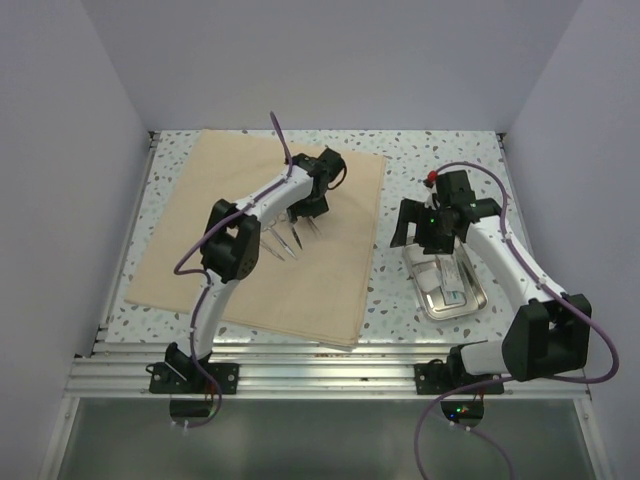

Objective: Prepare the surgical pack

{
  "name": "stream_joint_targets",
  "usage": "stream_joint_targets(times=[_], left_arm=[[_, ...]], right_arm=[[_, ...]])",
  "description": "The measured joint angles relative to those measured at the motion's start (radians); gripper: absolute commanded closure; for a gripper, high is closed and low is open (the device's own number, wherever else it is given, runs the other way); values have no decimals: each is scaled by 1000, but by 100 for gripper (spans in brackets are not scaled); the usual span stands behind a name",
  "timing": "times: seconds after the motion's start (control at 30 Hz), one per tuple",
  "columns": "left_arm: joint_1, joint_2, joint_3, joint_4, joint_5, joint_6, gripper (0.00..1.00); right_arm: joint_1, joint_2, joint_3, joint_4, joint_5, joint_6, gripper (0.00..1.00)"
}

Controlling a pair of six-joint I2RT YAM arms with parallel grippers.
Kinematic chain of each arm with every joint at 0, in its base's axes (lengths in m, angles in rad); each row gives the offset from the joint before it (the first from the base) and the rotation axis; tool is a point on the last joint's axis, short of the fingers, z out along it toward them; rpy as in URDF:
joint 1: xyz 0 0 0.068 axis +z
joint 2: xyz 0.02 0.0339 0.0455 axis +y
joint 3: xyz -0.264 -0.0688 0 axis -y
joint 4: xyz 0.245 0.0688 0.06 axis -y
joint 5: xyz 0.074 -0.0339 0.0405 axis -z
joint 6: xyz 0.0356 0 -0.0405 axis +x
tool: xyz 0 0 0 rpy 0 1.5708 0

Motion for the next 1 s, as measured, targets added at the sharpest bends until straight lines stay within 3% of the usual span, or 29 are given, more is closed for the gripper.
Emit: stream_joint_targets(times=[0.27, 0.4, 0.77, 0.9, 1.0], left_arm=[[0, 37, 28, 3, -5, 1, 43], [0, 61, 34, 5, -4, 1, 50], [0, 75, 53, 29, 11, 20, 81], [0, 75, 53, 40, 17, 37, 100], [0, 75, 52, 56, 26, 56, 100]], right_arm=[[0, -1, -5, 8, -26, -6, 5], [0, -1, -5, 10, -35, -7, 5], [0, -1, -10, 14, -35, -14, 4], [0, -1, -11, 14, -35, -15, 4], [0, 2, -11, 14, -35, -14, 4]])
